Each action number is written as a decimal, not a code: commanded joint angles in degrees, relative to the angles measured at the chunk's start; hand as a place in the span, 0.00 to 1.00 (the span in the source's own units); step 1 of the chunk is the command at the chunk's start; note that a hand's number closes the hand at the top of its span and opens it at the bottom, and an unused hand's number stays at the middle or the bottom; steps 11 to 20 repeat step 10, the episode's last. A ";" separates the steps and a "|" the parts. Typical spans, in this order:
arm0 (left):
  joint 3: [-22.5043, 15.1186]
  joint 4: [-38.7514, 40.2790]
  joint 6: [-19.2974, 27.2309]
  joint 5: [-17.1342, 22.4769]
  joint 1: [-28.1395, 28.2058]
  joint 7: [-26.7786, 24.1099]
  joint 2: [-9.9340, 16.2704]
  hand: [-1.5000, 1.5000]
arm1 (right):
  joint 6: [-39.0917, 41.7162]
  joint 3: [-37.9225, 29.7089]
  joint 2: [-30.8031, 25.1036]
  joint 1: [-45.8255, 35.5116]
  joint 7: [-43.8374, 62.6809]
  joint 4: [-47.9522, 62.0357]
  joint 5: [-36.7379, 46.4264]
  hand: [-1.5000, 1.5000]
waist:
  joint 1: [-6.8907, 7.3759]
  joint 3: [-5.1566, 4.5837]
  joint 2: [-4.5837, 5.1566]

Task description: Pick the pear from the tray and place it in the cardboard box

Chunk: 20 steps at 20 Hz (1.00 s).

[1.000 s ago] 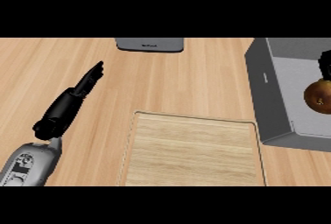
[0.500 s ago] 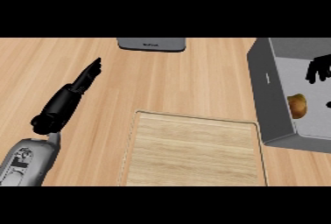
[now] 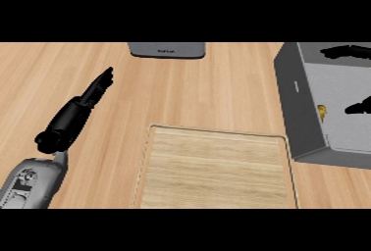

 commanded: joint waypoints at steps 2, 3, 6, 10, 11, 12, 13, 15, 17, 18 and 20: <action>0.44 -0.06 0.02 0.03 -0.14 -0.66 0.10 0.50 | 17.72 -9.79 3.64 -2.21 1.05 7.49 -14.74 0.00 | 0.09 -0.07 0.08; -0.12 -0.44 0.58 -0.63 -1.18 0.72 -0.29 0.50 | 19.26 -10.77 4.18 -3.21 4.00 8.96 -16.39 0.00 | 0.23 -0.03 0.12; -0.75 -0.51 0.70 -0.74 -1.11 0.91 -1.17 0.50 | 22.80 -14.90 1.61 -5.86 10.46 13.73 -20.99 0.00 | 0.44 -0.02 0.38; -0.43 -2.84 0.28 -0.41 0.18 1.01 -0.57 0.50 | 25.01 -18.47 -2.87 -6.97 14.39 17.75 -24.21 0.00 | 1.63 0.12 0.60; -0.43 -2.84 0.28 -0.41 0.18 1.01 -0.57 0.50 | 25.01 -18.47 -2.87 -6.97 14.39 17.75 -24.21 0.00 | 1.63 0.12 0.60; -0.43 -2.84 0.28 -0.41 0.18 1.01 -0.57 0.50 | 25.01 -18.47 -2.87 -6.97 14.39 17.75 -24.21 0.00 | 1.63 0.12 0.60; -0.43 -2.84 0.28 -0.41 0.18 1.01 -0.57 0.50 | 25.01 -18.47 -2.87 -6.97 14.39 17.75 -24.21 0.00 | 1.63 0.12 0.60; -0.43 -2.84 0.28 -0.41 0.18 1.01 -0.57 0.50 | 25.01 -18.47 -2.87 -6.97 14.39 17.75 -24.21 0.00 | 1.63 0.12 0.60; -0.43 -2.84 0.28 -0.41 0.18 1.01 -0.57 0.50 | 25.01 -18.47 -2.87 -6.97 14.39 17.75 -24.21 0.00 | 1.63 0.12 0.60; -0.43 -2.84 0.28 -0.41 0.18 1.01 -0.57 0.50 | 25.01 -18.47 -2.87 -6.97 14.39 17.75 -24.21 0.00 | 1.63 0.12 0.60; -0.43 -2.84 0.28 -0.41 0.18 1.01 -0.57 0.50 | 25.01 -18.47 -2.87 -6.97 14.39 17.75 -24.21 0.00 | 1.63 0.12 0.60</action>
